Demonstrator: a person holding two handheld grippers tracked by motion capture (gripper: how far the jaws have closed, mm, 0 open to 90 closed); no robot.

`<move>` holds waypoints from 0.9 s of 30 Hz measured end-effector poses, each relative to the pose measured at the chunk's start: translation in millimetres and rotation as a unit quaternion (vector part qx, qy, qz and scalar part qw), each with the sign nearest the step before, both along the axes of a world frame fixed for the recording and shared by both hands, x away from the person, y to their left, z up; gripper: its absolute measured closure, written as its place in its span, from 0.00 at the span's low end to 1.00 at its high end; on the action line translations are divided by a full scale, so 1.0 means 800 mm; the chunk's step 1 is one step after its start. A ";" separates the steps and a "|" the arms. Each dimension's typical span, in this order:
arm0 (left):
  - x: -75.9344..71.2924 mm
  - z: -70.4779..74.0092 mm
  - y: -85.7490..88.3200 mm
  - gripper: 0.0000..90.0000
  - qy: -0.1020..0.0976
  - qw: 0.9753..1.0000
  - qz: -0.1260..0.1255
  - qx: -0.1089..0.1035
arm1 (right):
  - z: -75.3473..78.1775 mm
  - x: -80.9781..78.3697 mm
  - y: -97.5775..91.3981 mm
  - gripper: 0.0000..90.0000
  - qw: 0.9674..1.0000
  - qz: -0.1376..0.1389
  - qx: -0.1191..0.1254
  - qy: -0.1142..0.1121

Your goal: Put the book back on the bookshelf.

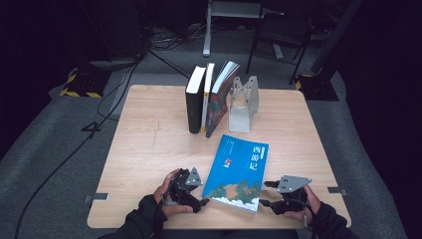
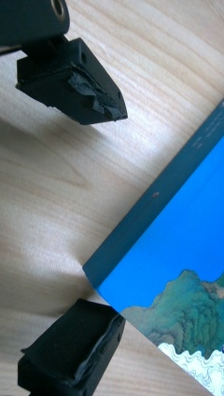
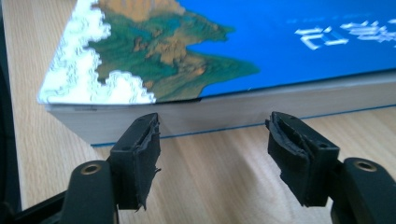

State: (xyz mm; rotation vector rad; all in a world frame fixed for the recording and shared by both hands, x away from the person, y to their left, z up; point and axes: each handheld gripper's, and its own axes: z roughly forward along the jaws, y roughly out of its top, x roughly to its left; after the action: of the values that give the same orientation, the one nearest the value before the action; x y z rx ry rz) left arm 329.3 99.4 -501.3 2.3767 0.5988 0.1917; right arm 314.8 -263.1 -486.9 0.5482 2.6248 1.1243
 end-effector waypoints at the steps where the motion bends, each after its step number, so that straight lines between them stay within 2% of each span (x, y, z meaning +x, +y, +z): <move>1: 0.001 0.000 0.000 0.07 -0.001 1.000 0.001 0.000 | 0.000 0.001 0.000 0.39 1.000 -0.003 -0.002 -0.003; 5: 0.001 0.000 0.001 0.08 -0.002 1.000 0.002 0.001 | -0.008 0.000 0.006 0.38 0.999 0.003 -0.035 -0.005; 11: -0.001 0.001 0.001 0.10 0.001 1.000 0.004 0.000 | -0.007 0.003 0.006 0.36 1.000 -0.005 -0.024 -0.002; 14: -0.002 0.003 0.001 0.14 0.000 1.000 0.002 0.002 | -0.003 0.004 0.002 0.37 1.000 -0.011 -0.008 -0.002; 20: -0.003 0.003 0.000 0.15 0.001 1.000 0.003 0.001 | -0.004 0.004 0.003 0.40 1.000 -0.013 -0.019 -0.003; 22: -0.004 0.003 0.000 0.16 0.001 1.000 0.003 0.000 | -0.007 0.005 0.003 0.39 1.000 -0.008 -0.023 0.005; 27: -0.005 0.005 -0.001 0.17 0.001 1.000 0.001 0.003 | -0.008 0.004 0.007 0.38 1.000 -0.004 -0.028 0.001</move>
State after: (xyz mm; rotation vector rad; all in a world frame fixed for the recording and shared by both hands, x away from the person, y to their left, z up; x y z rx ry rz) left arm 325.3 98.4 -497.6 2.3819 0.6013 0.1918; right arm 317.9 -257.5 -493.3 0.5467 2.6447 1.0449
